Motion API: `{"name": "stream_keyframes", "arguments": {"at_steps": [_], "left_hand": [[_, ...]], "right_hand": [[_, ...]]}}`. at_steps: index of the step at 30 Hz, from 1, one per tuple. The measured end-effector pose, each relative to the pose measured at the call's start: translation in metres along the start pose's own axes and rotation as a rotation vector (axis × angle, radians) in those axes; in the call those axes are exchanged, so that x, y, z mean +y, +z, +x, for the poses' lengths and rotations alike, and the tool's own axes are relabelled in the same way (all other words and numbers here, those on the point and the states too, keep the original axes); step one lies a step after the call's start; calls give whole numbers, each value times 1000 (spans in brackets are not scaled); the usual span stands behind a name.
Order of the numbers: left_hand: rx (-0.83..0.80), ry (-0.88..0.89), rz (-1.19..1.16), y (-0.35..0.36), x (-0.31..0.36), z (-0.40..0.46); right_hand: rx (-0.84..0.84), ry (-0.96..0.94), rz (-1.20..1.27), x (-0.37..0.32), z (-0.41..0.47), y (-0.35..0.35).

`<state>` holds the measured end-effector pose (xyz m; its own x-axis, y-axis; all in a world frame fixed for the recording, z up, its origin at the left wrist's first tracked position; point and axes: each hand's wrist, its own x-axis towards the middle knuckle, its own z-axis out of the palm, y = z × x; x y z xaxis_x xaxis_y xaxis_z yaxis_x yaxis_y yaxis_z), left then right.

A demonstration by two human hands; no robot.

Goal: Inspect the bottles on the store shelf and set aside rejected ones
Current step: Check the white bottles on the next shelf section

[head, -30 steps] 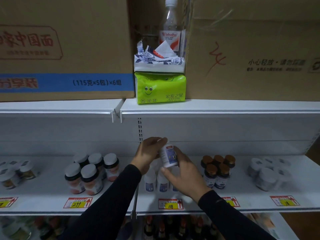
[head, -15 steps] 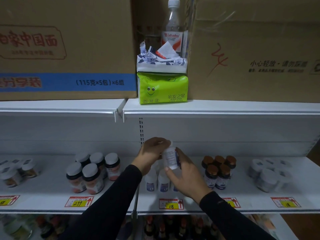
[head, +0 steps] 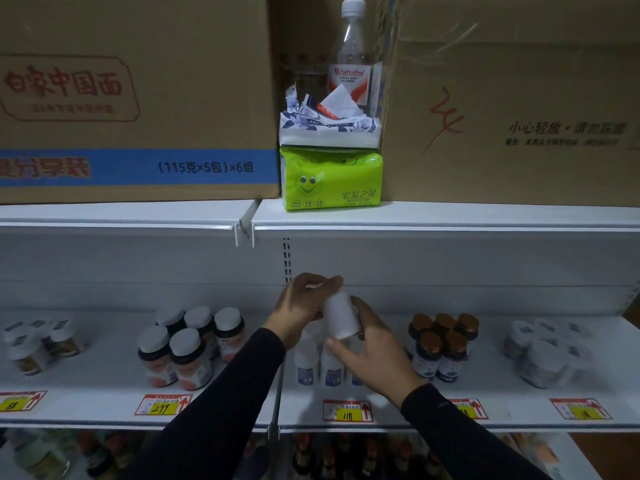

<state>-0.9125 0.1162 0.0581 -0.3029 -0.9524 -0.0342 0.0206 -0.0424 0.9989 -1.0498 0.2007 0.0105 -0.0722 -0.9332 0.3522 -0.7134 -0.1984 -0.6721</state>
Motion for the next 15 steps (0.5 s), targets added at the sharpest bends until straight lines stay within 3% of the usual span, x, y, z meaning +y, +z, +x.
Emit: {"name": "stream_keyframes", "arguments": {"at_steps": [6, 15], "left_hand": [[-105, -12, -18, -5, 3, 0], [-45, 9, 18, 0, 5, 0]], "right_hand": [[-28, 11, 99, -1, -1, -1], [22, 26, 126, 0, 0, 0]]}}
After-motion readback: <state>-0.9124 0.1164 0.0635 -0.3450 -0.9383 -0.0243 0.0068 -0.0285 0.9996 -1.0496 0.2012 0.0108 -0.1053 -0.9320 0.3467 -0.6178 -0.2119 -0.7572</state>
